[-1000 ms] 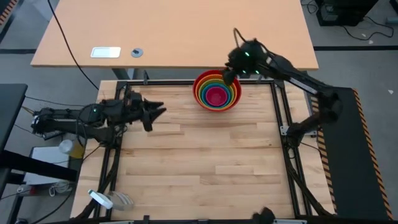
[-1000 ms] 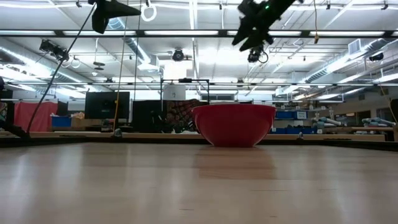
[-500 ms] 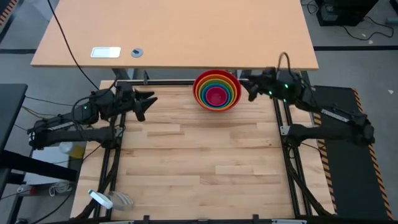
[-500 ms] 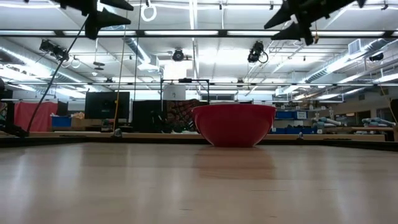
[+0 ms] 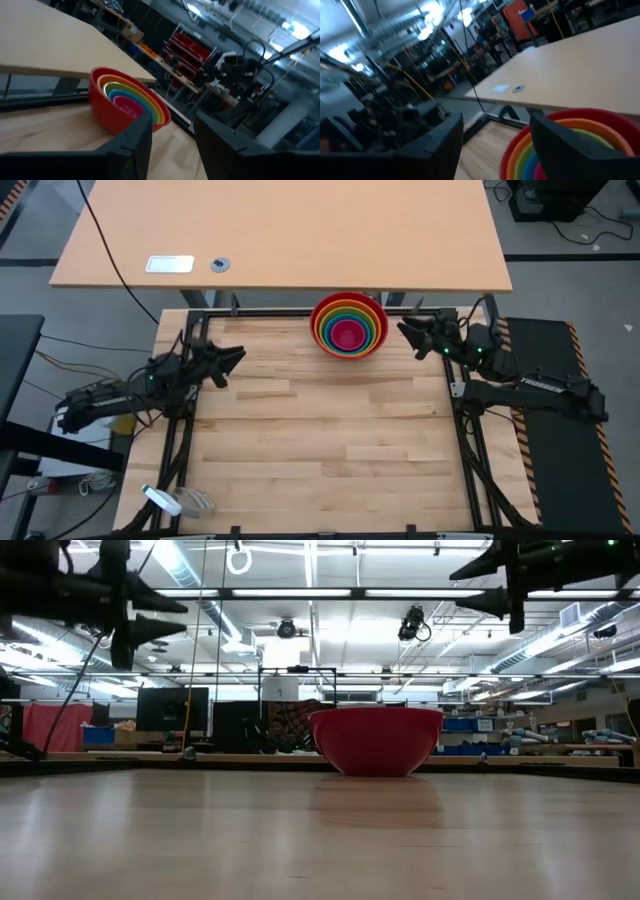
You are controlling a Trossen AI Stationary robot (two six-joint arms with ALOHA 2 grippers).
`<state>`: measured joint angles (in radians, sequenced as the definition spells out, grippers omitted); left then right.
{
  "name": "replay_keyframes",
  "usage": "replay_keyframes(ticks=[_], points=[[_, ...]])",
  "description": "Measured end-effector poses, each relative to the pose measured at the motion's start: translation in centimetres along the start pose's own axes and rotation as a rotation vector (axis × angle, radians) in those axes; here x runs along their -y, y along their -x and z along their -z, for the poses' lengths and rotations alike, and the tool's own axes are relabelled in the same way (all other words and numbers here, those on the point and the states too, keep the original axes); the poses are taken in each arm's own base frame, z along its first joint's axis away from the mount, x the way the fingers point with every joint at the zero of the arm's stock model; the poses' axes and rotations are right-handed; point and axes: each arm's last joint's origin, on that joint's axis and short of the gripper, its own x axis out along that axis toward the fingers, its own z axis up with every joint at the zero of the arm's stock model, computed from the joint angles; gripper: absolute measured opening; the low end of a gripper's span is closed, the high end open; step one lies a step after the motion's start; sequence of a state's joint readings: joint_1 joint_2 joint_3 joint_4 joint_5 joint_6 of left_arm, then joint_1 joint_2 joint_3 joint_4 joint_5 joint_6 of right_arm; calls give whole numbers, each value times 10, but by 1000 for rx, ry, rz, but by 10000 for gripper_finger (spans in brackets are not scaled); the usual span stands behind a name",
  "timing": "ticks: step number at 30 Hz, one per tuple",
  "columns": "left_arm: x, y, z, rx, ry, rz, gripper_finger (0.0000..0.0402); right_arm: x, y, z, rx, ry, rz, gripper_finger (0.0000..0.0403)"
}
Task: Nest bowls inside each other
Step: Return to Home Position
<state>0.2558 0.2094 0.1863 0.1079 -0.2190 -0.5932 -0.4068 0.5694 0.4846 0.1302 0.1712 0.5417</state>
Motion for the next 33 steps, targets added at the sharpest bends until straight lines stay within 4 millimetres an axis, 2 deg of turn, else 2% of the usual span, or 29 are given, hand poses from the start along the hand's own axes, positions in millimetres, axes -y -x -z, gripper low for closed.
replay_keyframes(ticks=[8,16,23,27,33], points=[[-16,7,21,58,83,28,142,15,9,24,85,-139,-81,226],[-24,6,32,53,90,21,142,37,15,73,31,-274,-82,196],[-28,6,38,-4,57,-20,142,51,23,104,-4,-343,-24,175],[-30,6,43,-55,43,-47,142,50,23,104,7,-312,-27,164],[-27,6,39,-18,68,-11,142,48,24,102,-3,-286,-85,152]])
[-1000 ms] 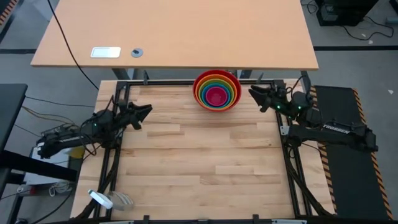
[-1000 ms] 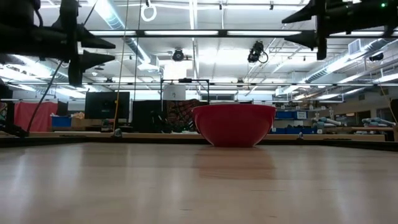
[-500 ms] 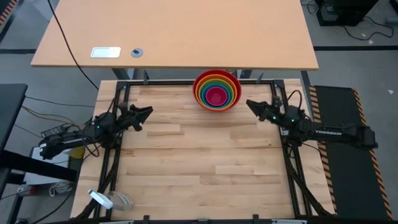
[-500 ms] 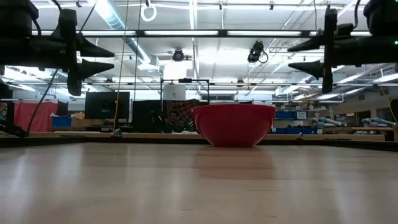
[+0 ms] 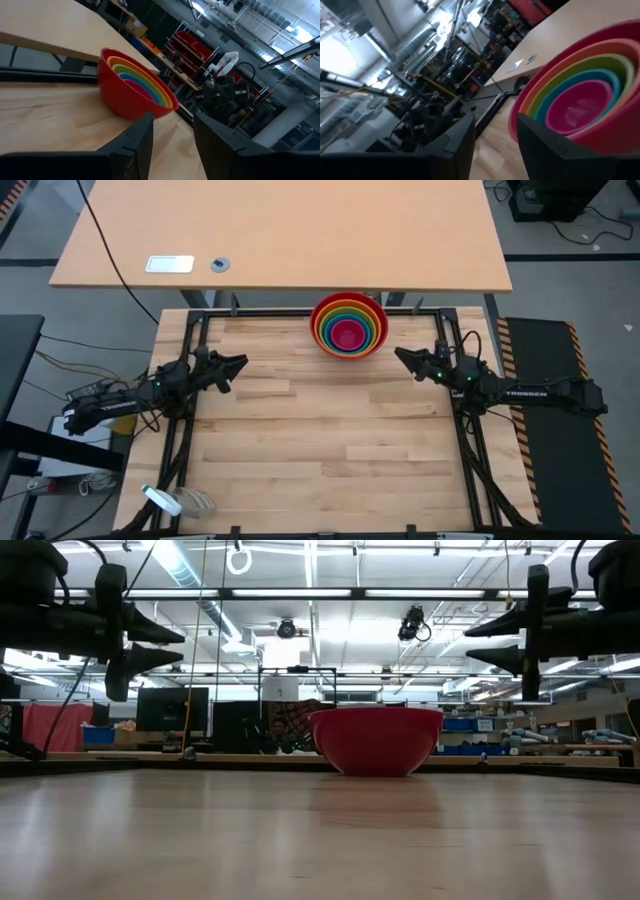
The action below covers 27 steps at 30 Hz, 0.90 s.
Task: Nest bowls inside each other
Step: Return to Home Position
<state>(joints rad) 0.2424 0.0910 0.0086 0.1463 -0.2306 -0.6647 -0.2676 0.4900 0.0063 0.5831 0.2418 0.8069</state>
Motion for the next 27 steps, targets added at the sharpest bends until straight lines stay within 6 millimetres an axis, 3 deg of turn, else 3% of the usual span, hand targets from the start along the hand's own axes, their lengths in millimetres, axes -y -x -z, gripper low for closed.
replay_keyframes(ticks=[27], points=[[-1,0,1,-5,-32,-8,142,-1,0,3,-54,29,-41,153]])
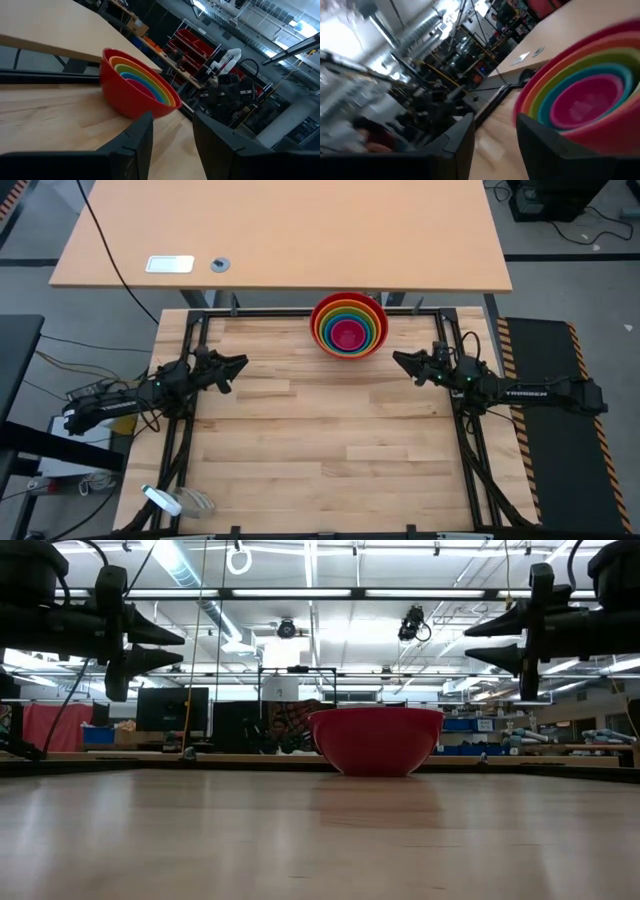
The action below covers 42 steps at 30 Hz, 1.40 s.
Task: Nest bowls inside each other
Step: Return to Home Position
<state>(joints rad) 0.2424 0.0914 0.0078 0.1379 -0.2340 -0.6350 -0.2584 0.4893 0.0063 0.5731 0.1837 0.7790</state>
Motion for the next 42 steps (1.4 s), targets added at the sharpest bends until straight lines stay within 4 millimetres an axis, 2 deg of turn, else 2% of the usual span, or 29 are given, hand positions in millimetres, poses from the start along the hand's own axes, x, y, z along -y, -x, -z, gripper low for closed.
replay_keyframes(ticks=[7,14,24,31,42], points=[[0,0,0,0,0,0,142,1,0,0,-1,287,11,153],[0,0,0,0,0,-1,142,-4,8,-5,45,611,-24,153],[0,0,0,0,0,0,142,3,21,-3,6,524,56,153],[0,0,0,0,1,-1,142,2,23,-5,17,675,50,153],[0,0,0,0,1,-1,142,2,23,-5,18,675,49,153]])
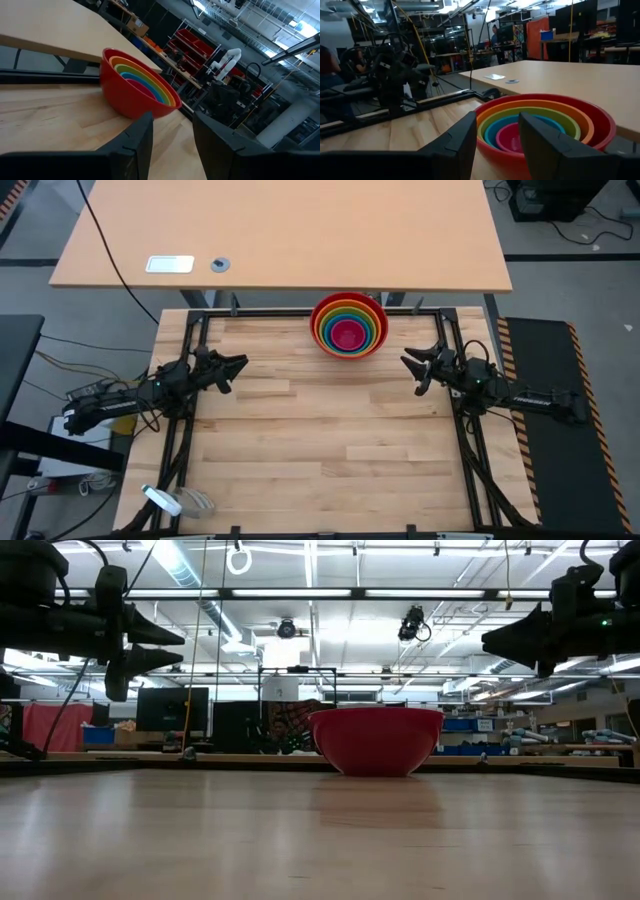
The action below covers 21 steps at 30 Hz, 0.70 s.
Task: Nest bowls inside each other
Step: Return to Home Position
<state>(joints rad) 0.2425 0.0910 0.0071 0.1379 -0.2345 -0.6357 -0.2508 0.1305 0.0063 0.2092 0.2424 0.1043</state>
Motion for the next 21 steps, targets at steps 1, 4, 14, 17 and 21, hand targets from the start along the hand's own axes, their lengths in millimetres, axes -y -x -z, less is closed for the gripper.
replay_keyframes(ticks=[1,4,14,17,21], points=[[0,0,0,0,0,0,142,0,0,0,0,0,0,153],[0,0,0,0,0,0,142,0,0,0,0,0,0,153],[0,0,0,-1,20,0,142,0,0,0,0,0,-1,153],[-2,0,2,-27,-203,-15,142,0,0,0,0,0,-1,153],[-2,0,3,-38,-495,-14,142,0,0,0,1,0,-1,153]])
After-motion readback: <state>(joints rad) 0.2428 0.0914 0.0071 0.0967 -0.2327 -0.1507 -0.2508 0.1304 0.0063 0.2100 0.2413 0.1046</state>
